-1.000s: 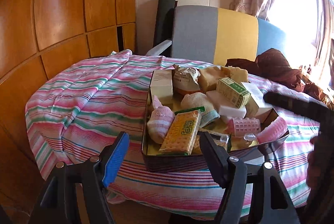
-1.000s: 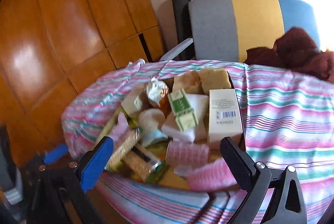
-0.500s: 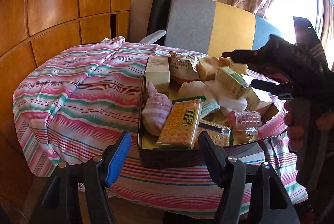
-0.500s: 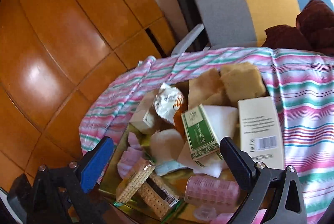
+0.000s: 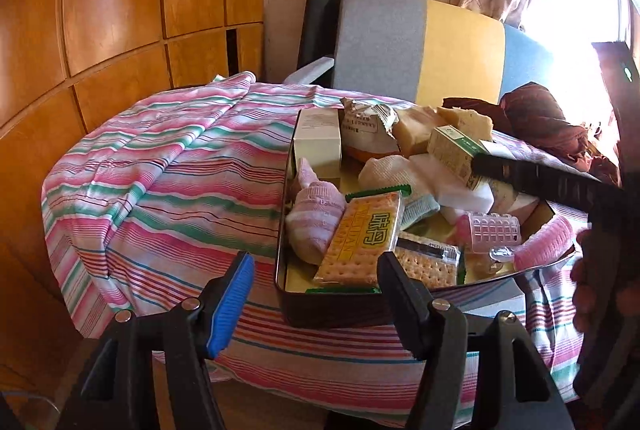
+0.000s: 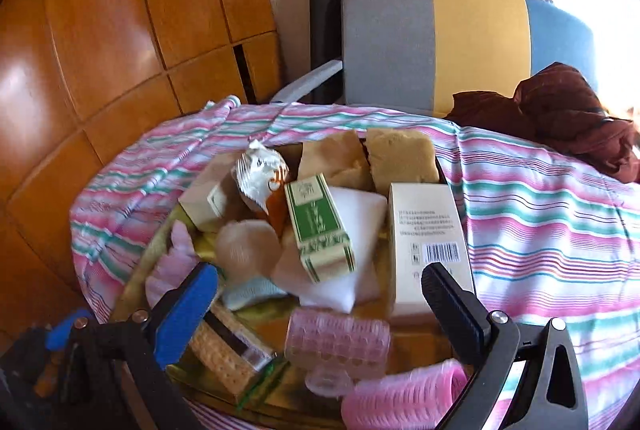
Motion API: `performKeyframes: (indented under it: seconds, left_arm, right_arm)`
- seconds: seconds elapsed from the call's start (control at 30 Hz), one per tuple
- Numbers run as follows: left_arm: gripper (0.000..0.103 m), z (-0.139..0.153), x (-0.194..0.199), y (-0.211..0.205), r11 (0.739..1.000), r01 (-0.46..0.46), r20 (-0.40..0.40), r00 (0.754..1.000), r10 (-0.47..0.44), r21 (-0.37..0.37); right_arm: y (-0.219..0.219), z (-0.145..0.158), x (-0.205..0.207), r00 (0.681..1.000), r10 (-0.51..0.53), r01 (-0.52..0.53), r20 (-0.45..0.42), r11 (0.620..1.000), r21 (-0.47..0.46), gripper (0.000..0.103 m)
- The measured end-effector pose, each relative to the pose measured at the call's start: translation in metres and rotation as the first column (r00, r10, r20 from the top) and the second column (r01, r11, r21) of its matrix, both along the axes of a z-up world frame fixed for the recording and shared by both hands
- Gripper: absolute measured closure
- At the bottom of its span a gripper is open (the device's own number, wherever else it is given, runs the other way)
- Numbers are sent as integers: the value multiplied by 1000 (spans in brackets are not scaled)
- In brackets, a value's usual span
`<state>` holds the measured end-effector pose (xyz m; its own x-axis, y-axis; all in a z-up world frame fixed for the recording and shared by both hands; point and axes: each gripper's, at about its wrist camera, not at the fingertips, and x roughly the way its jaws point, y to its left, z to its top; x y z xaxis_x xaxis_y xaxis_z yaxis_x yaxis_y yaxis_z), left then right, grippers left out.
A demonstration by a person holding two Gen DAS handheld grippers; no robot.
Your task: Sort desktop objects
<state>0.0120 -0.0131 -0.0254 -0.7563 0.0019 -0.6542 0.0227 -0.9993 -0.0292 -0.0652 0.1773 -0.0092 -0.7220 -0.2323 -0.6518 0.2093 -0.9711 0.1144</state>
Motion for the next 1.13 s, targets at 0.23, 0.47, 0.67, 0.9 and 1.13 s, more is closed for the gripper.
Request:
performKeyframes:
  seconds: [0.23, 0.47, 0.67, 0.9, 1.13]
  left_arm:
    - [38, 2, 0, 5, 1000, 2, 3, 1000, -2, -11]
    - [38, 8, 2, 6, 1000, -17, -5, 1000, 17, -4]
    - [38, 19, 7, 11, 1000, -27, -30, 999, 26, -9]
    - [40, 25, 12, 19, 999, -32, -62, 998, 30, -32]
    - [45, 22, 9, 21, 999, -32, -41, 999, 31, -28]
  right_arm:
    - [-7, -11, 17, 998, -55, 58, -25, 987, 147, 0]
    - [-11, -12, 28, 992, -121, 128, -46, 975, 179, 0]
    - [-14, -5, 44, 988, -134, 144, -74, 977, 154, 0]
    - [-9, -4, 51, 988, -140, 147, -63, 980, 135, 0]
    - [-8, -5, 52, 987, -148, 157, -70, 977, 145, 0]
